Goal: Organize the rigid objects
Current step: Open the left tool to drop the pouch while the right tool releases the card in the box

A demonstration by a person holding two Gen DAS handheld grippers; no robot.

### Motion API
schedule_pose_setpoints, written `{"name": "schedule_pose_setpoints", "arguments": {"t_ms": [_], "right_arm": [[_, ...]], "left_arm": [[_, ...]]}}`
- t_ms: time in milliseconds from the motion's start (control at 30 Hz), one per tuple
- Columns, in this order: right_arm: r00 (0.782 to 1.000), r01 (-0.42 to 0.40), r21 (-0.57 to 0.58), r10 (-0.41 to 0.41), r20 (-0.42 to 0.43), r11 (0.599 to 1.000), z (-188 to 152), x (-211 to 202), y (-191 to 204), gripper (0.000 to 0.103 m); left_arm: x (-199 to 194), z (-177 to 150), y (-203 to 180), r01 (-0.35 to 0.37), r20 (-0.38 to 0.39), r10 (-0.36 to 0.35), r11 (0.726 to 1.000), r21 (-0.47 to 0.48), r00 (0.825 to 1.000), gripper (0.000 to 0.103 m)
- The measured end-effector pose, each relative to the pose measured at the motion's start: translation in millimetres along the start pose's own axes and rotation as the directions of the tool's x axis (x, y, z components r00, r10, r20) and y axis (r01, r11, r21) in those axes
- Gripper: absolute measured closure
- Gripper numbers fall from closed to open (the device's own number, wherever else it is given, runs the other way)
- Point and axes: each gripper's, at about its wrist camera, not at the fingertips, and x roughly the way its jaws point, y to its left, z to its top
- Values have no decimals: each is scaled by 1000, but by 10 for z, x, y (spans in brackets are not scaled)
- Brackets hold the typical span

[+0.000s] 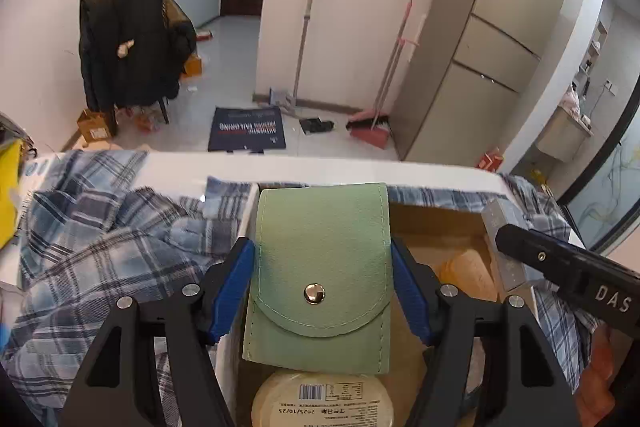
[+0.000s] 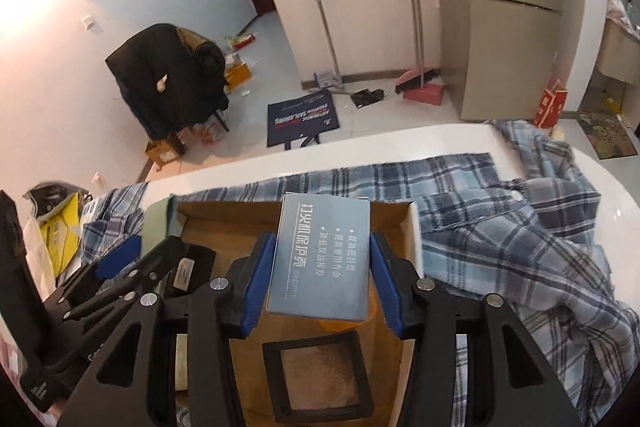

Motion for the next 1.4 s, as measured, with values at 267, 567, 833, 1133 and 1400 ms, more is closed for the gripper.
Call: {"name": "schedule_pose_setpoints", "arguments": {"t_ms": [267, 567, 833, 1133, 1400], "right_arm": [[999, -32, 43, 33, -7, 999, 27, 7, -141, 56], [1000, -23, 54, 22, 8, 998, 49, -49, -160, 56], [990, -142, 38, 142, -1, 989, 17, 23, -34, 56], [982, -172, -26, 170, -79, 985, -147, 343, 221, 56], [997, -58, -101, 52, -58, 993, -201, 405, 230, 56]], "left_arm": [[77, -43, -16, -18, -30, 18, 1000, 1, 999, 33], [-84, 15, -1, -5, 21, 5, 1000, 11, 1000, 23], [-424, 85, 74, -16, 155, 18, 1000, -13, 988, 20], [-867, 92, 142, -69, 374, 72, 997, -22, 925, 10], [-836, 81, 26, -105, 390, 94, 994, 5, 916, 0]]}}
